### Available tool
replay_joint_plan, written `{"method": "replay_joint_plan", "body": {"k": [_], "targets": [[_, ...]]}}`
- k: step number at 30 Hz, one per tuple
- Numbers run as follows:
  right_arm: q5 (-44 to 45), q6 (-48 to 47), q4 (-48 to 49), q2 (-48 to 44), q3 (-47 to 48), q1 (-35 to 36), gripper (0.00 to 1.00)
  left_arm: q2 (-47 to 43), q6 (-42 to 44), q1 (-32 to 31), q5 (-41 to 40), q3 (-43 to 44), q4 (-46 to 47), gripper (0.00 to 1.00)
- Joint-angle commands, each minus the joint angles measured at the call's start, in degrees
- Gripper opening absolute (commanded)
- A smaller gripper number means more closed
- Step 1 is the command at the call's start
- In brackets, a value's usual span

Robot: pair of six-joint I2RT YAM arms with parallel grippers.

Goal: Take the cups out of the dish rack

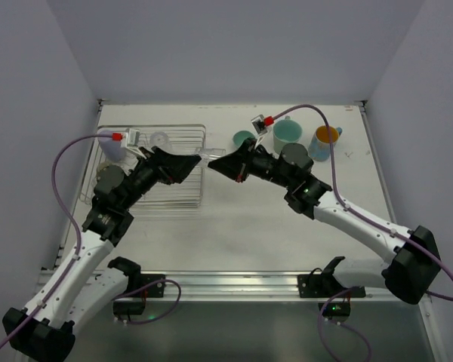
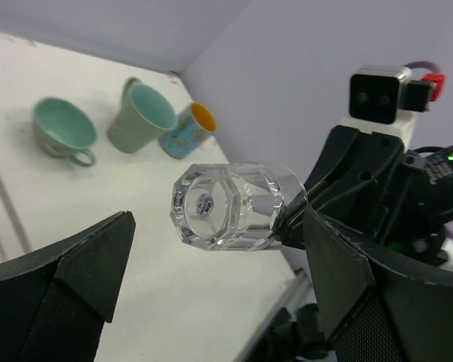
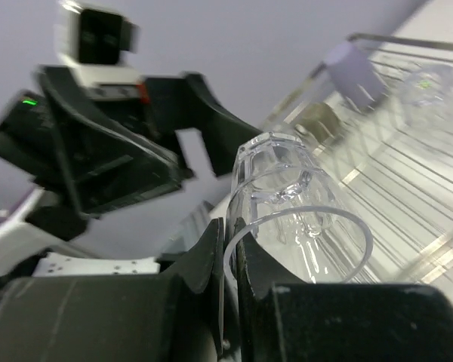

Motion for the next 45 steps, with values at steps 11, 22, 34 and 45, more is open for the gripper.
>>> {"method": "replay_joint_plan", "body": {"k": [11,22,34,45], "targets": [[35.7,-29.7,-57.1,3.9,14.0,-14.9,0.00,-4.2,31.4,0.0,-20.7,12.4,-33.8,1.00],[42.0,-34.7,-62.9,22.7,20.1,-26.9,0.00,-7.4,35.8,0.0,-25.0,4.6,-33.0,1.00],[40.0,-37.2,-64.2,34.7,29.8,-28.0,0.01,-7.8,36.6,0.0,-22.9,3.1,-31.9,1.00],[37.6,-38.0,-64.1,36.5,31.0,-28.0,0.21,-6.9,36.7,0.0,-23.9,3.2,-31.9,1.00]]}}
